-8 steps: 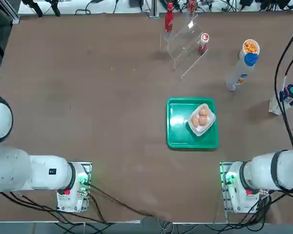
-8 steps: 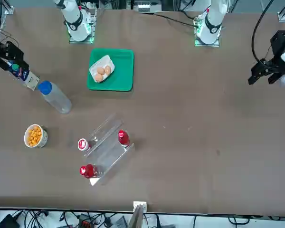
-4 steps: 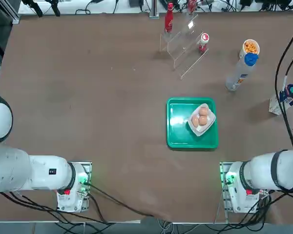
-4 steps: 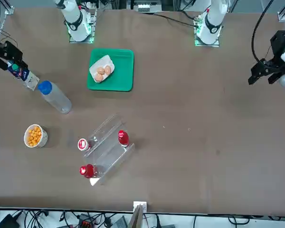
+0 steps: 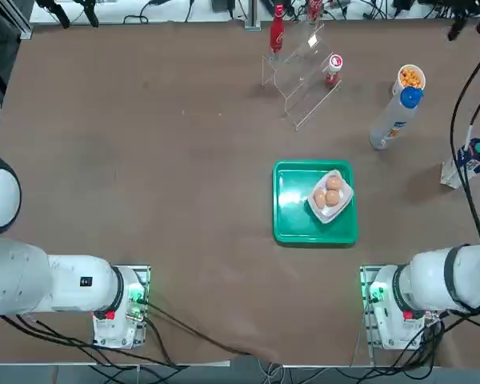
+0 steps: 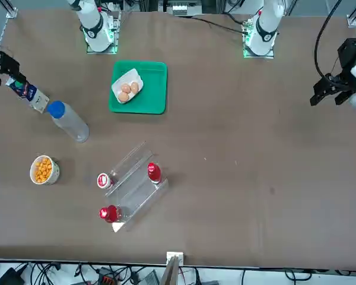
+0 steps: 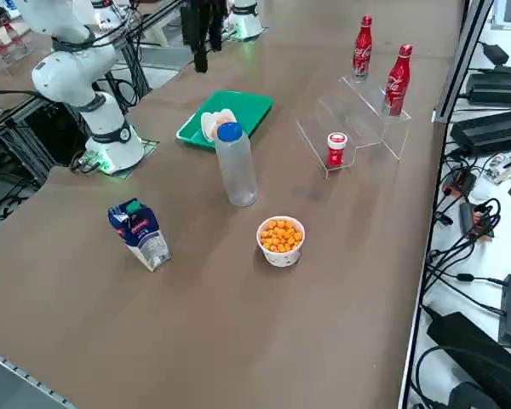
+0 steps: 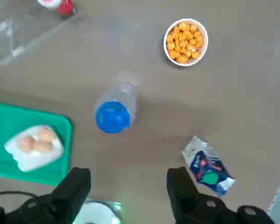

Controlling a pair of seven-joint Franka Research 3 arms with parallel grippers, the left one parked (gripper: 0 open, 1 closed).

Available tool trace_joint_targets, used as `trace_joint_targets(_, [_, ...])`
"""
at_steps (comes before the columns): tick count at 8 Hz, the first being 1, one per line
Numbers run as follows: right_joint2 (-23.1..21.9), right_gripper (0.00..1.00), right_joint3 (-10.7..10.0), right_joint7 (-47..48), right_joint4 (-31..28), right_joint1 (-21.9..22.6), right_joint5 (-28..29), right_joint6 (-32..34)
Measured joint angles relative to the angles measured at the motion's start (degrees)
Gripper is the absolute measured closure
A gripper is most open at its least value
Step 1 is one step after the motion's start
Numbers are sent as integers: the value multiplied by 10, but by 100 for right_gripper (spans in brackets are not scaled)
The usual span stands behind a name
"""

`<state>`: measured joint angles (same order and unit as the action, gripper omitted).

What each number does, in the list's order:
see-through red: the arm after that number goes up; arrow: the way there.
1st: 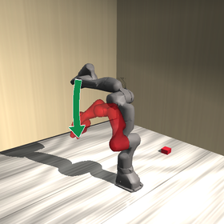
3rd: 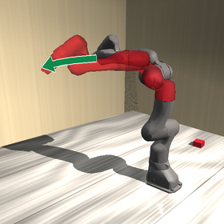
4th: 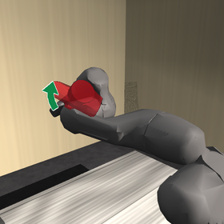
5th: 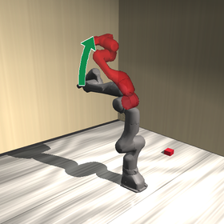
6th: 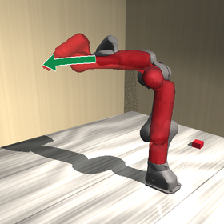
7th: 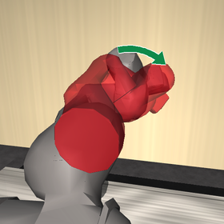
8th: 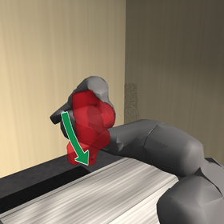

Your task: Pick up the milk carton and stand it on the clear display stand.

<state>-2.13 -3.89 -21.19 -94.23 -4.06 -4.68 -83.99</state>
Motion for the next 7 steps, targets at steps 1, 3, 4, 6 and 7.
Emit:
trace_joint_targets(1, [1,1,-1,-80,-20,-19,-15,-4])
trace_joint_targets(3, [2,1,-2,-203,-51,-67,-23,-20])
trace_joint_targets(4, [1,1,-3,-252,-69,-87,-23,-34])
trace_joint_targets(6, [-7,1,-3,-361,-134,-128,-23,-86])
trace_joint_targets(7, [-18,0,-4,-395,-176,-148,-23,-119])
